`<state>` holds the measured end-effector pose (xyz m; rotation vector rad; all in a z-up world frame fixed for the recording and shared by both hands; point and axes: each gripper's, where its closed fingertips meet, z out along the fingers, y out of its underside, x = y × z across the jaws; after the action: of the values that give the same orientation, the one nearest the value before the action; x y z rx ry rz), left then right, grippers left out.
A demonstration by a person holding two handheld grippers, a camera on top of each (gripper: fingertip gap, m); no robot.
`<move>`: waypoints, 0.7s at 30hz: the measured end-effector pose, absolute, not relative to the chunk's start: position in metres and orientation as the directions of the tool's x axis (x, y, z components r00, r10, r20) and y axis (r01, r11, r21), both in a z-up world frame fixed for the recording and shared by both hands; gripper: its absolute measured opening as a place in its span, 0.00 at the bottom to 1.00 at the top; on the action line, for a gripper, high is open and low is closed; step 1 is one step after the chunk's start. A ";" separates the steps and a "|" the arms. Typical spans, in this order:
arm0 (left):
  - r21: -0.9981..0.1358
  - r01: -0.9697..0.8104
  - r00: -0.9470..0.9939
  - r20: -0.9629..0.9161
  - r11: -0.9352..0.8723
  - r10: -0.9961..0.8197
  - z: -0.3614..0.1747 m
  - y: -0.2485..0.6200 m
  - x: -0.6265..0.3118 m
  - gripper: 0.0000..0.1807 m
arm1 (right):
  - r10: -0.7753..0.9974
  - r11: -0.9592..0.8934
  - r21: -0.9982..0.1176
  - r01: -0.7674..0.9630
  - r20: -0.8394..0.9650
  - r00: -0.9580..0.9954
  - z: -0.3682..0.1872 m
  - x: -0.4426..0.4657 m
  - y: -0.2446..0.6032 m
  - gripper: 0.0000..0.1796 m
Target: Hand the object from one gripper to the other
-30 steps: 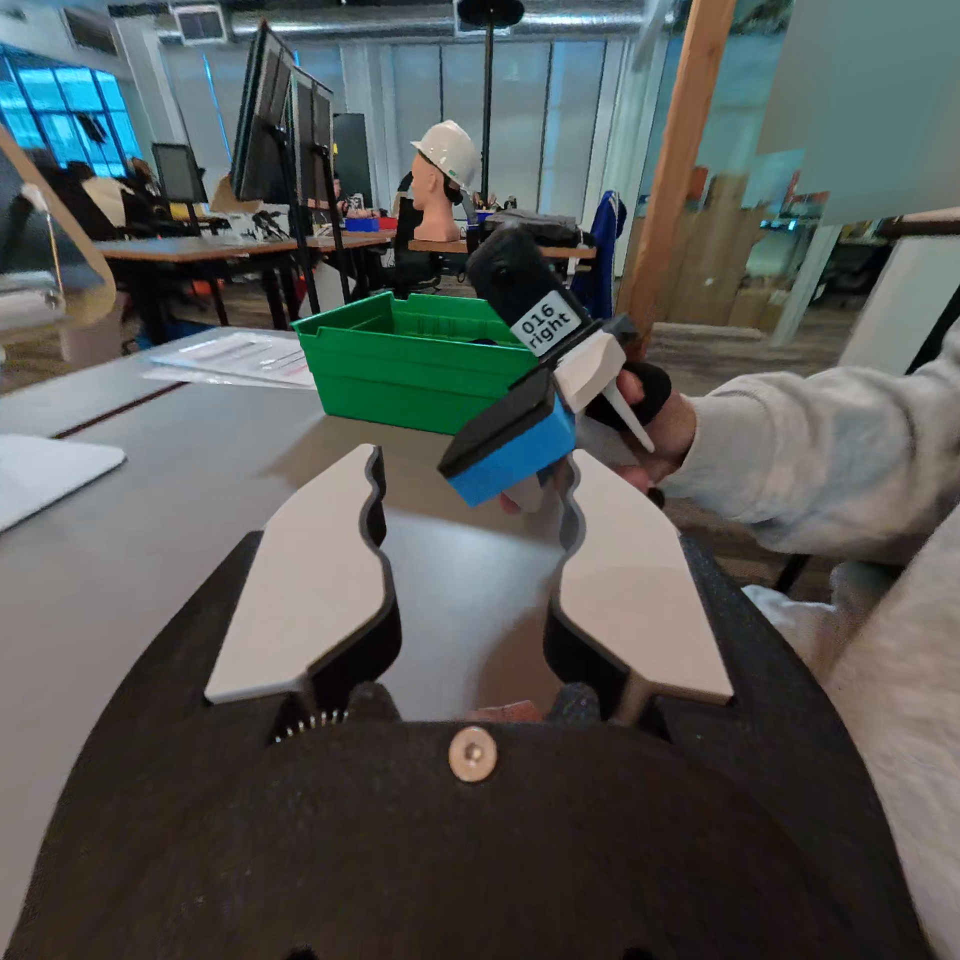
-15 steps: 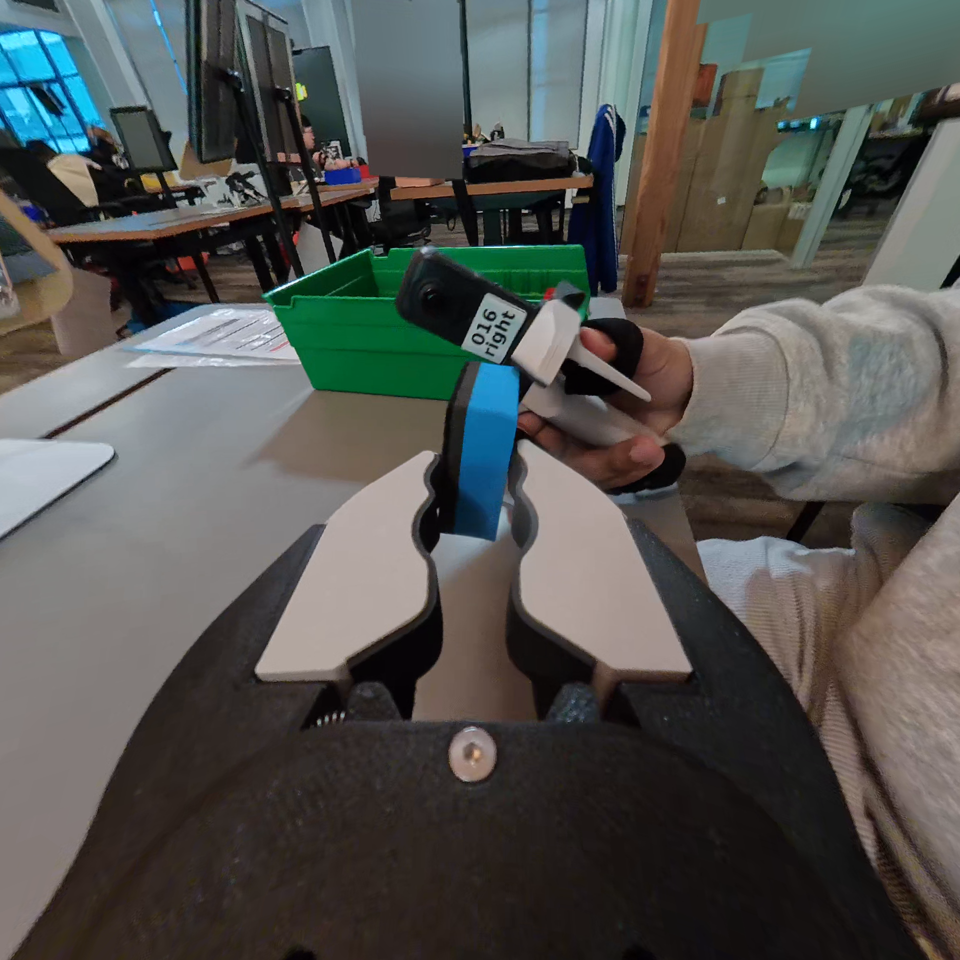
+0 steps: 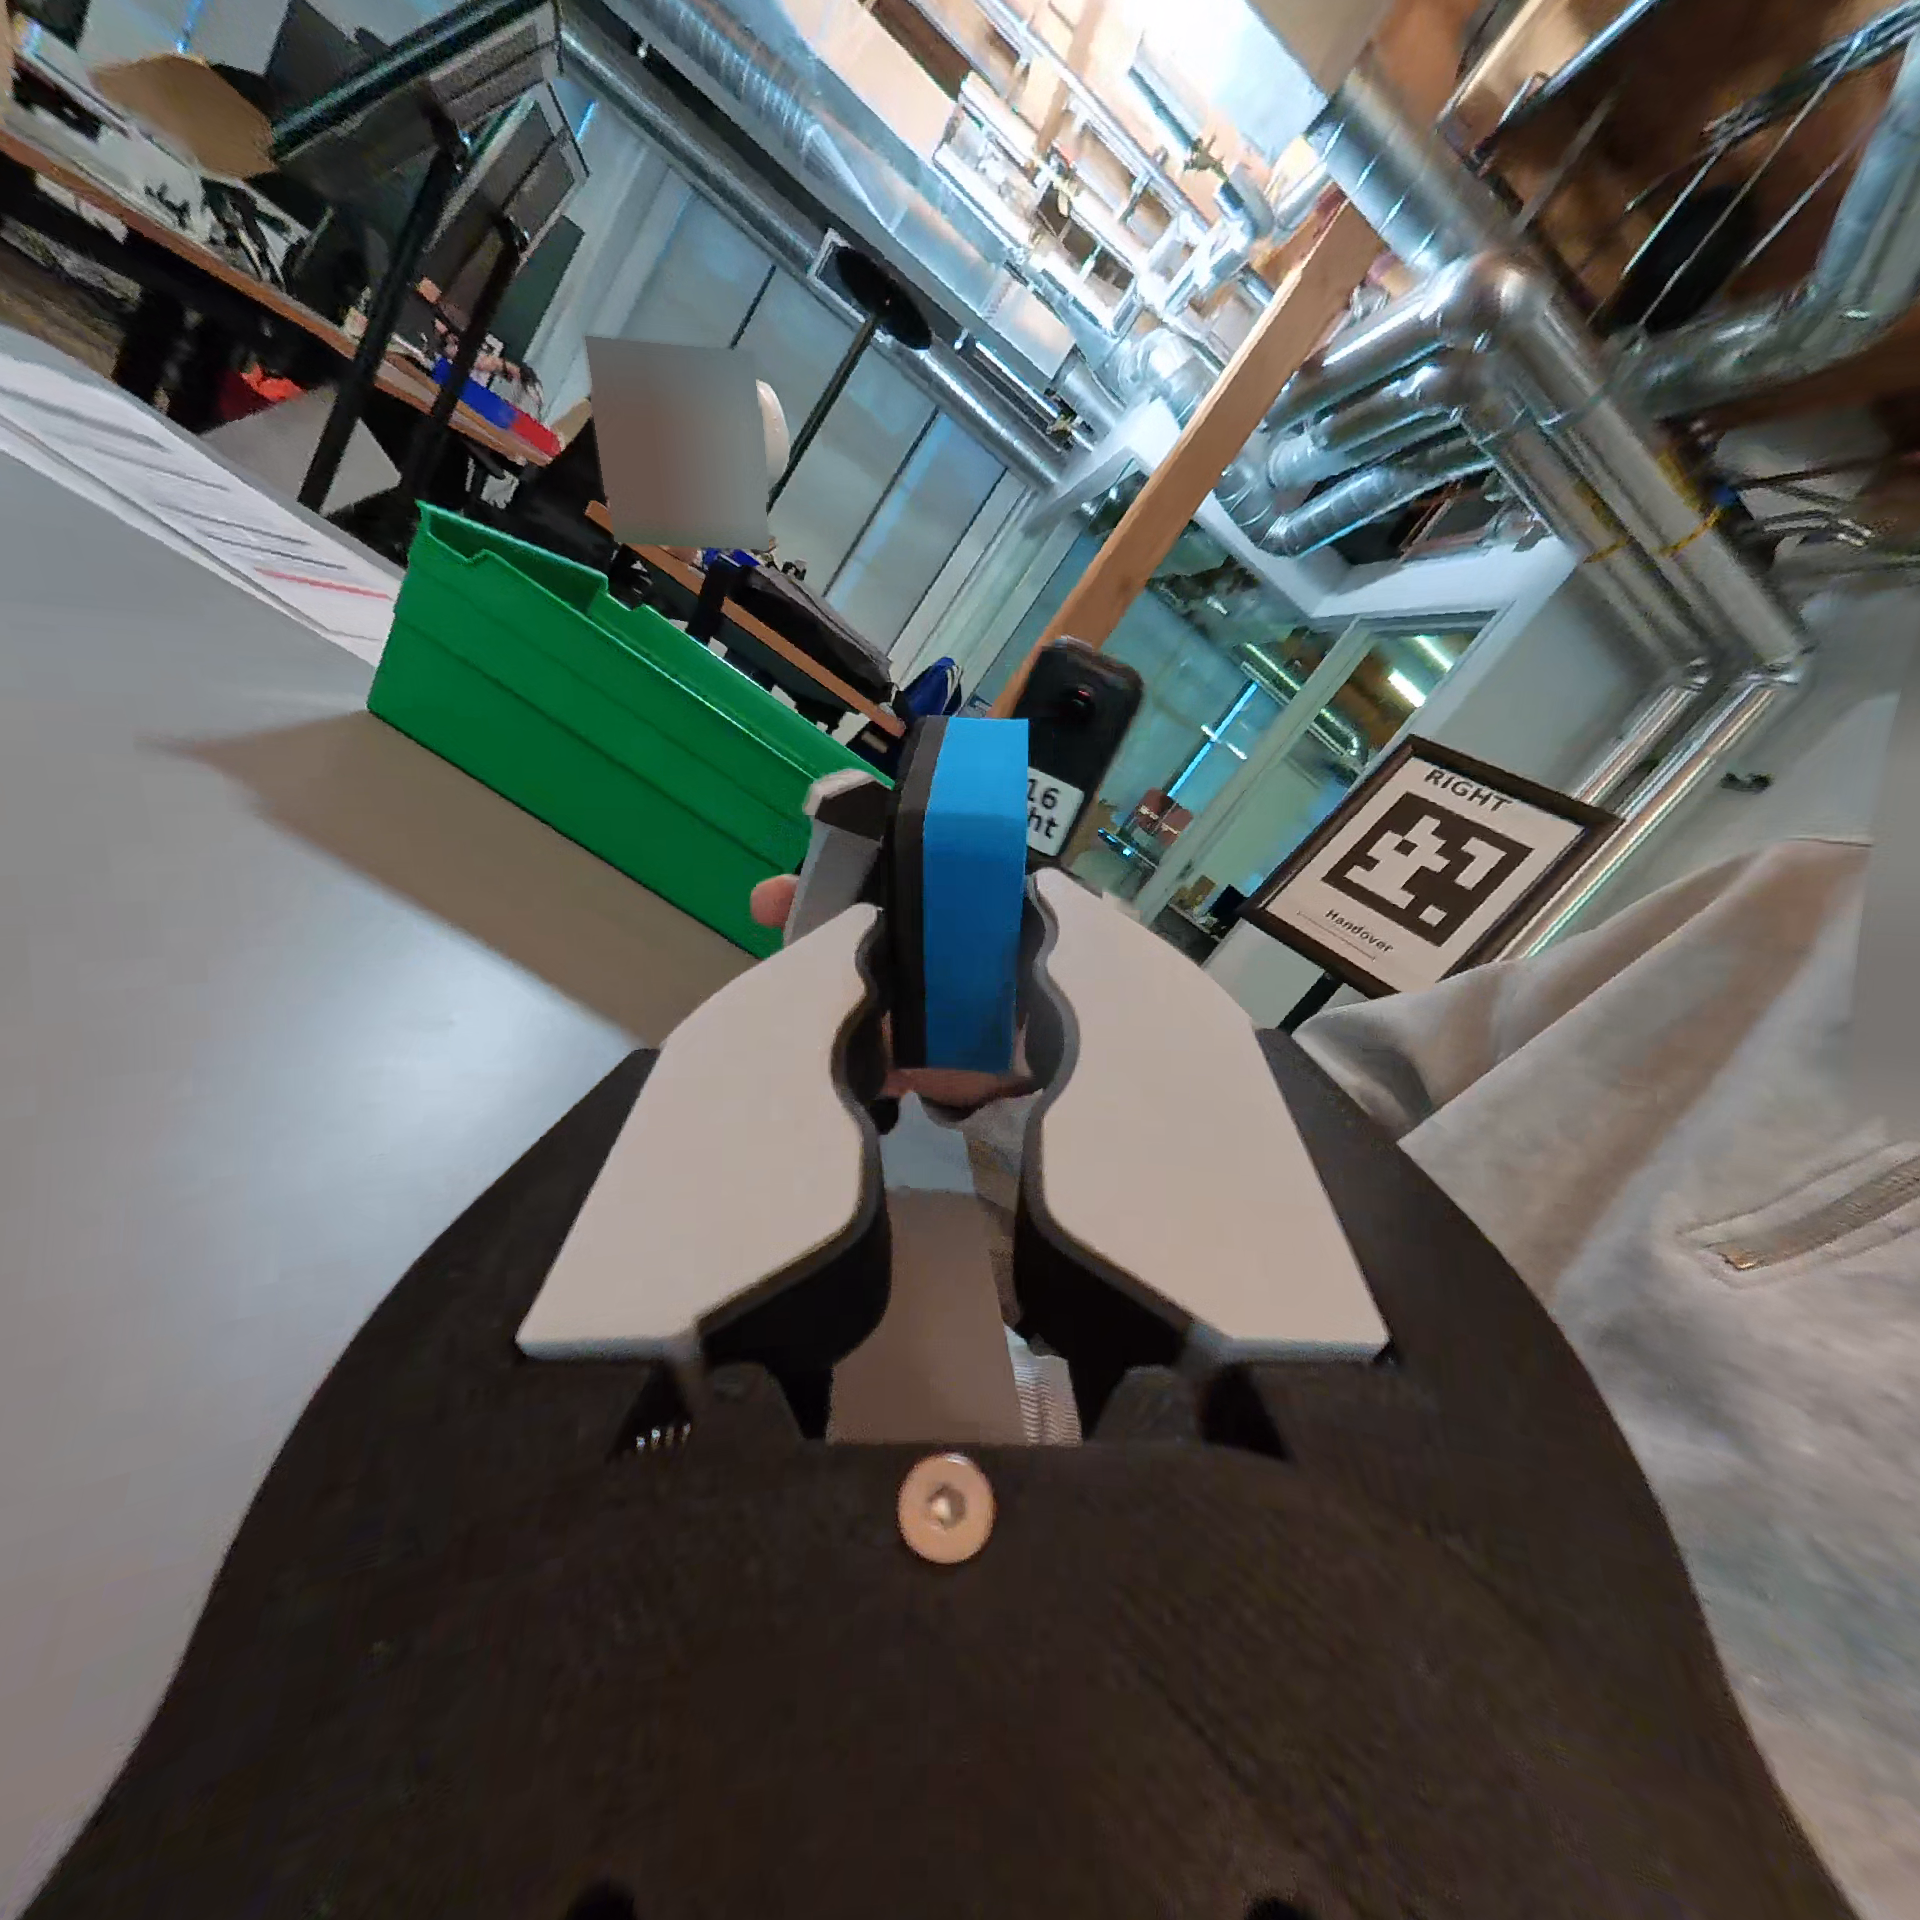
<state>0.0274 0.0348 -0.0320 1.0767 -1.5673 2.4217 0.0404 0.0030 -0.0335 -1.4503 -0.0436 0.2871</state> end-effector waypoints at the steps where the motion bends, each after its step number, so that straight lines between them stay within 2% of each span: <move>1: -0.771 -0.420 -0.752 0.591 -0.479 -0.292 -0.033 0.035 0.026 0.14 | 0.199 0.088 -0.994 -0.069 -0.051 0.979 -0.036 0.036 0.006 0.41; 3: -0.749 -0.467 -0.743 0.621 -0.471 -0.250 -0.035 0.033 0.025 0.14 | 0.162 0.087 -0.993 0.081 0.095 0.982 -0.039 0.030 0.010 0.41; 5: -0.734 -0.503 -0.732 0.642 -0.456 -0.227 -0.039 0.031 0.024 0.14 | 0.167 0.080 -0.989 0.125 0.137 0.976 -0.042 0.023 0.012 0.40; 9: -0.681 -0.616 -0.693 0.708 -0.396 -0.141 -0.048 0.021 0.019 0.13 | 0.153 0.091 -0.972 0.217 0.229 0.961 -0.040 0.019 0.012 0.47; 11: -0.650 -0.675 -0.664 0.741 -0.349 -0.096 -0.054 0.014 0.014 0.13 | 0.159 0.097 -0.951 0.293 0.305 0.939 -0.039 0.015 0.008 0.44; 16: -0.628 -0.740 -0.644 0.765 -0.242 -0.018 -0.055 -0.002 -0.001 0.14 | 0.213 0.073 -0.936 0.345 0.352 0.911 -0.047 0.005 0.008 0.40; 21: -0.580 -0.776 -0.601 0.799 -0.248 0.009 -0.060 -0.001 0.001 0.13 | 0.221 0.056 -0.908 0.416 0.418 0.881 -0.051 0.000 0.008 0.32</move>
<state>0.0015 -0.0009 -0.0596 0.9409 -1.4691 1.9009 -0.0002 0.0078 -0.0508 -1.5295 -0.5215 -0.1586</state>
